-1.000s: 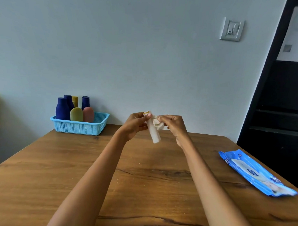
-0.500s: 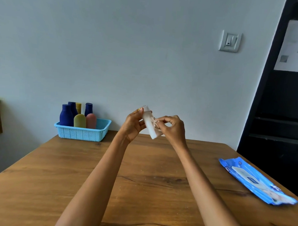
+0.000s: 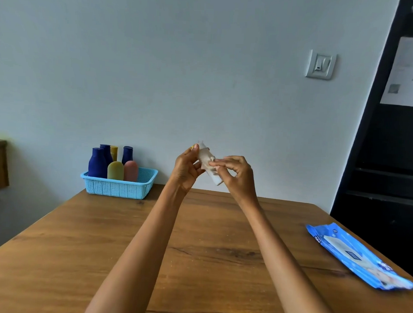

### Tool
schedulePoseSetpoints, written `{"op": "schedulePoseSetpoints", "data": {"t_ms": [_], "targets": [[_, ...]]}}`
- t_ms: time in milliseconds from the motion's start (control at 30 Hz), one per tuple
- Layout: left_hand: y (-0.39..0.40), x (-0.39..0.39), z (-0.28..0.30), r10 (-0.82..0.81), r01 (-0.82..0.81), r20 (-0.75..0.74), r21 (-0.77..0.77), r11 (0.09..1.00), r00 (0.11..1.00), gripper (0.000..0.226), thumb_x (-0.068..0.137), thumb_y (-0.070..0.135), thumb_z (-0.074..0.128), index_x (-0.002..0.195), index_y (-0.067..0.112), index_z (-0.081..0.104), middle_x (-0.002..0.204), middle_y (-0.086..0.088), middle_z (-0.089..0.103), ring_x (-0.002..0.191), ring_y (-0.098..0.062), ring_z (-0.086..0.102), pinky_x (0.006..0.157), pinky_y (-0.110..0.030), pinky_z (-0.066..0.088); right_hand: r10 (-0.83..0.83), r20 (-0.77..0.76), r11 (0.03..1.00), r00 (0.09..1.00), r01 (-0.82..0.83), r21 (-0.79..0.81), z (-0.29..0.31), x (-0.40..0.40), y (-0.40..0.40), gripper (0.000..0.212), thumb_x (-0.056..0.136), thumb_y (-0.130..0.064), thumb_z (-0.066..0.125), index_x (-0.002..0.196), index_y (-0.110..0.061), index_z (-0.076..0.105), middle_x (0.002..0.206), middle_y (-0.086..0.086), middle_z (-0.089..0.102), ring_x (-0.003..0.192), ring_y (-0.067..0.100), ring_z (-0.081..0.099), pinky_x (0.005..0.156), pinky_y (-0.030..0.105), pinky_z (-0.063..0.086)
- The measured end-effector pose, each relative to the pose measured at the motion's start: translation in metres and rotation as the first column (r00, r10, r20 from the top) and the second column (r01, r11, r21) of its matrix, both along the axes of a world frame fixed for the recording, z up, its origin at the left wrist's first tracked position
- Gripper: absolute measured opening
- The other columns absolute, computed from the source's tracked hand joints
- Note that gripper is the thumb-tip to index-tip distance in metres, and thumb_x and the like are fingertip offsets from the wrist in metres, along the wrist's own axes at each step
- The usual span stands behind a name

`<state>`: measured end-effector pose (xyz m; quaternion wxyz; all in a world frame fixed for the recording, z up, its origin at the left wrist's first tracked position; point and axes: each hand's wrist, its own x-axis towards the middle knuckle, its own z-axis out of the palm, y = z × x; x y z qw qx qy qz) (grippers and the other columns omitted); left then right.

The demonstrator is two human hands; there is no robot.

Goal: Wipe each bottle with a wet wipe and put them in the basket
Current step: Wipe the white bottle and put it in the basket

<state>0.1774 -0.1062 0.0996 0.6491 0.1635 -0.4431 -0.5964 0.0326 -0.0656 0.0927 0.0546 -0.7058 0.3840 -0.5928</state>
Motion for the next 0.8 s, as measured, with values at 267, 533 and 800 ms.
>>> {"op": "schedulePoseSetpoints", "data": {"t_ms": [267,533,800], "targets": [[0.000,-0.008,-0.007,-0.041,0.041,0.021,0.017,0.999,0.999,0.020,0.096,0.023,0.050,0.105,0.008,0.059,0.098,-0.011,0.065,0.081,-0.022,0.067,0.075,-0.033,0.058,-0.104,-0.066,0.986,0.992,0.112,0.128,-0.007,-0.012,-0.009,0.030,0.095,-0.019,0.052,0.123,-0.016,0.062,0.129,0.010,0.053,0.121,0.019,0.051,0.088,0.017,0.038],[-0.001,0.000,-0.001,0.001,0.003,-0.102,0.040,0.999,0.995,0.023,0.094,0.024,0.052,0.106,0.006,0.059,0.101,-0.014,0.064,0.084,-0.027,0.067,0.076,-0.037,0.058,0.110,0.018,0.990,0.994,-0.111,0.088,0.001,-0.008,0.001,0.026,0.086,-0.006,0.060,0.105,-0.019,0.072,0.121,0.001,0.056,0.115,0.001,0.050,0.081,0.016,0.048],[0.004,-0.008,-0.004,-0.019,0.019,-0.007,0.035,0.999,1.000,0.018,0.095,0.023,0.051,0.103,0.009,0.060,0.101,-0.012,0.063,0.078,-0.021,0.069,0.070,-0.034,0.059,-0.075,-0.149,0.988,0.986,0.093,0.121,-0.005,-0.016,-0.007,0.033,0.096,-0.011,0.047,0.127,-0.013,0.058,0.103,0.004,0.057,0.105,0.014,0.051,0.070,-0.004,0.032]]}}
